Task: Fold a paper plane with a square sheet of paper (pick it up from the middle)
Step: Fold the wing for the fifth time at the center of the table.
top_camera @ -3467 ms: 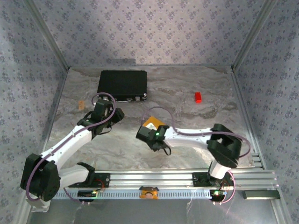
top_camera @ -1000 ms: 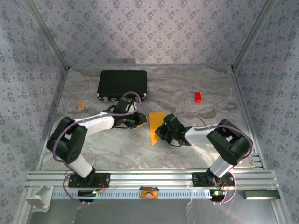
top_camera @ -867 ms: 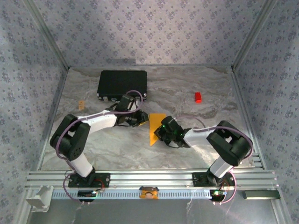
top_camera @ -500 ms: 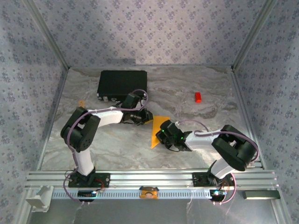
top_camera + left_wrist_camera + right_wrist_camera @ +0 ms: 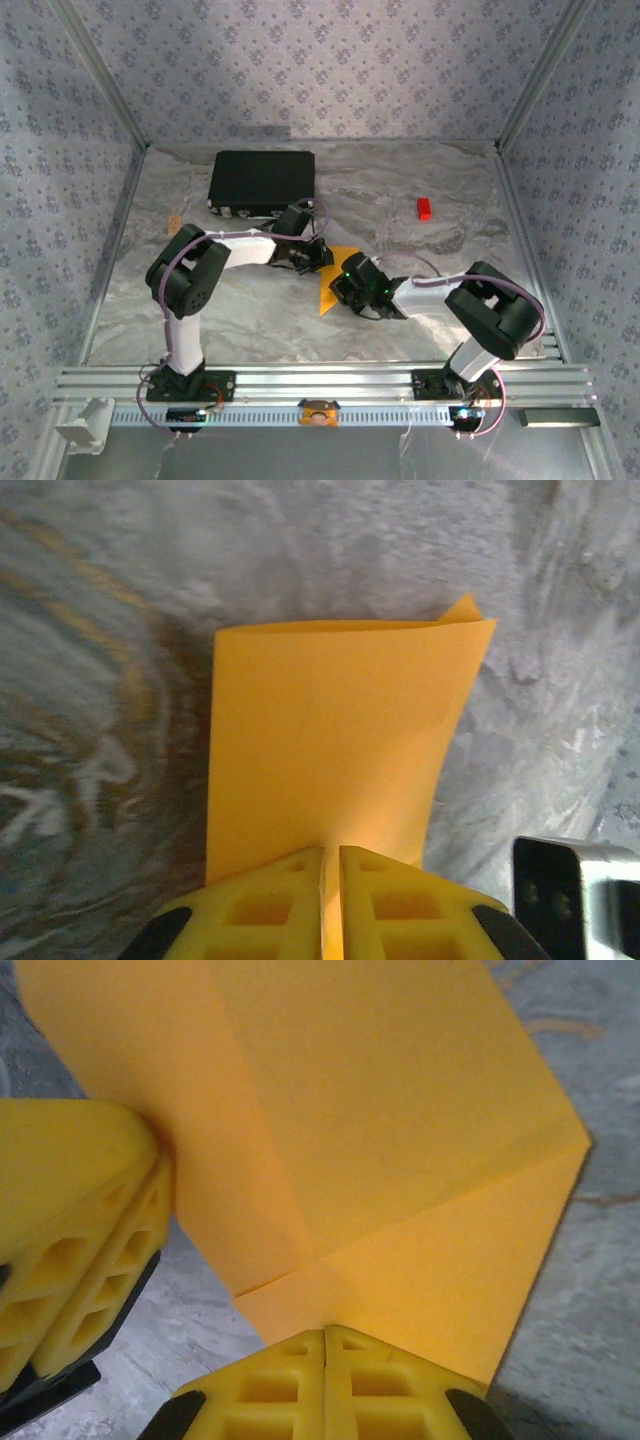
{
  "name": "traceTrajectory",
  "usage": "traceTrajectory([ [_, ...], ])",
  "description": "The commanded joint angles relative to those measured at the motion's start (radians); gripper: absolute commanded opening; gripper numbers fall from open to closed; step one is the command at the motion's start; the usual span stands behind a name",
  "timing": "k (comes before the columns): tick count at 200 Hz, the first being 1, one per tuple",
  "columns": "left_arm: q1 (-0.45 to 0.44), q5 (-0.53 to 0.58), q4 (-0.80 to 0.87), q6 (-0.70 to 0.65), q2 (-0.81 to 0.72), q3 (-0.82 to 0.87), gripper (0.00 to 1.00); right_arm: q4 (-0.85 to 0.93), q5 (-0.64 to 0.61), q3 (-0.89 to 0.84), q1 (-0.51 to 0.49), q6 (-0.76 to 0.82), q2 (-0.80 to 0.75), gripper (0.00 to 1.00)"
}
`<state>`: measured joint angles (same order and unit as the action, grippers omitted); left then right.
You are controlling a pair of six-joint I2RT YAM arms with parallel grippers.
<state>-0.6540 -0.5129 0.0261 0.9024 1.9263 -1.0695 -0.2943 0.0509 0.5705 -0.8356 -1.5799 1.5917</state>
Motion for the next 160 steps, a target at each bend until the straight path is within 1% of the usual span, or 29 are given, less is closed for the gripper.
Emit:
traceTrajectory([
  [1,0.01,0.018,0.023,-0.013,0.015,0.031,0.11,0.104,0.027,0.009,0.014,0.064,0.007,0.06],
  [20,0.019,0.001,0.005,-0.015,0.014,0.067,0.11,0.114,0.045,0.012,0.037,0.143,-0.041,0.11],
  [52,0.025,-0.022,-0.026,-0.035,-0.001,0.117,0.1,0.239,0.049,0.041,0.102,0.316,-0.134,0.19],
  [63,0.025,-0.031,-0.028,-0.041,-0.004,0.126,0.1,0.269,0.07,0.048,0.134,0.371,-0.15,0.21],
  [68,0.025,-0.038,-0.034,-0.044,-0.004,0.129,0.1,0.277,0.084,0.049,0.15,0.397,-0.153,0.24],
  [74,0.025,-0.049,-0.043,-0.045,-0.006,0.132,0.1,0.291,0.103,0.052,0.17,0.419,-0.153,0.26],
  [101,0.025,-0.062,-0.043,-0.051,-0.013,0.131,0.1,0.264,0.198,0.041,0.237,0.46,-0.135,0.29],
  [110,0.025,-0.07,-0.045,-0.054,-0.015,0.129,0.1,0.258,0.208,0.036,0.247,0.46,-0.132,0.34],
  [122,0.026,-0.078,-0.052,-0.052,-0.017,0.13,0.1,0.231,0.237,0.029,0.256,0.466,-0.122,0.36],
  [160,0.025,-0.086,-0.055,-0.054,-0.017,0.128,0.1,0.25,0.289,0.054,0.276,0.49,-0.062,0.37],
])
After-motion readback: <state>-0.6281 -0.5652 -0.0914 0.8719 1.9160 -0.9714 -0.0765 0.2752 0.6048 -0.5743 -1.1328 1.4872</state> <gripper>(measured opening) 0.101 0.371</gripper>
